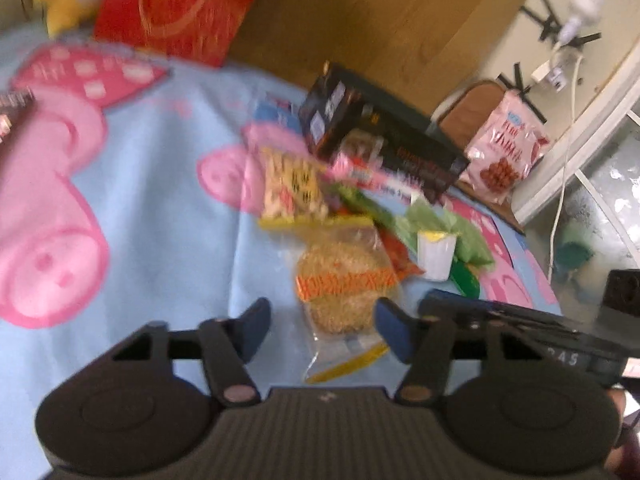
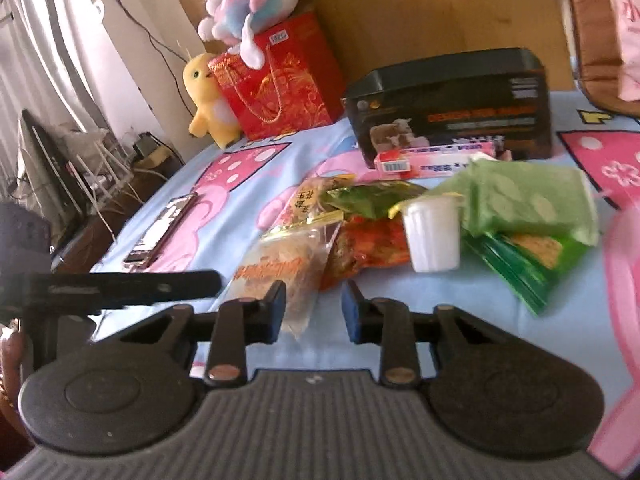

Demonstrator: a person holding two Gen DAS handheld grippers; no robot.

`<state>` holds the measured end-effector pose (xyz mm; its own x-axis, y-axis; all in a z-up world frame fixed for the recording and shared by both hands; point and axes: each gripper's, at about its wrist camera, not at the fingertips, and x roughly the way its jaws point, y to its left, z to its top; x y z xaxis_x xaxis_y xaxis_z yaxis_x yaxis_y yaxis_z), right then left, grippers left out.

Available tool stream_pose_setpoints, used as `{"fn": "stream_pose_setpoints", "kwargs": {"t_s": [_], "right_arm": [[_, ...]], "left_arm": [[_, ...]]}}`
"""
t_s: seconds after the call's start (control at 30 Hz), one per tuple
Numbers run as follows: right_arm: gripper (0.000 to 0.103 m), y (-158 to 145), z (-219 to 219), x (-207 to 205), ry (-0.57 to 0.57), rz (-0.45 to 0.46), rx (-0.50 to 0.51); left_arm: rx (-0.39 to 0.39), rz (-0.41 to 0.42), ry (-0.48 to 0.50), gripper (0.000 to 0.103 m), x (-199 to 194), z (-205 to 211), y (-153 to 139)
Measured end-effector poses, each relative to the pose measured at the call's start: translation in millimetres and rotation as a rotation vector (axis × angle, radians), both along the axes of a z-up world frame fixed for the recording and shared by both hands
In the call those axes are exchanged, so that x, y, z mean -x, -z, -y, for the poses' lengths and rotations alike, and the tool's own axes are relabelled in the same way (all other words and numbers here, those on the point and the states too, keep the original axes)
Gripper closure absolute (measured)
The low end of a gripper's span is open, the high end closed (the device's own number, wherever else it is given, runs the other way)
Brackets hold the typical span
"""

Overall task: Organize snacks
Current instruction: 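Grasp the clear bag of golden cake with the left tool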

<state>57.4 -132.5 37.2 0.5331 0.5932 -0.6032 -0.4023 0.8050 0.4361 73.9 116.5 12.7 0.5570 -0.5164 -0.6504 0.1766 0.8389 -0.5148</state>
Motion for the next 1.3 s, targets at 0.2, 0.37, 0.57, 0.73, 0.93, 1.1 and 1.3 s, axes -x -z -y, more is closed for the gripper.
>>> {"fn": "stream_pose_setpoints", "kwargs": {"t_s": [0.2, 0.37, 0.57, 0.73, 0.93, 1.1, 1.3], "right_arm": [[0.075, 9.7, -39.1, 30.0, -0.239, -0.052, 0.001], [0.075, -15.0, -33.6, 50.0, -0.356, 0.097, 0.009], [0.071, -19.7, 3.7, 12.9, -0.160, 0.110, -0.015], [0.072, 11.3, 2.9, -28.6, -0.096, -0.056, -0.099], [0.072, 13.5, -4.7, 10.5, -0.225, -0.093, -0.133], [0.046, 2.3, -7.0, 40.9, -0.317, 0.076, 0.009], [0.048, 24.8, -41.3, 39.2, -0.388, 0.207, 0.202]], "left_arm": [[-0.063, 0.038, -0.062, 0.050, -6.3, -7.1, -2.6], [-0.022, 0.084, -0.131, 0.037, 8.5, -40.1, -20.8], [0.075, 0.036, -0.029, 0.037, 33.5, -42.0, -15.8], [0.137, -0.048, -0.014, 0.039, 29.3, -26.7, 6.5], [0.115, -0.051, -0.025, 0.046, 24.0, -32.6, 10.0], [0.083, -0.044, -0.001, 0.044, 19.3, -33.2, 7.6], [-0.018, -0.016, 0.039, 0.058, 17.1, -14.0, 3.8]]}}
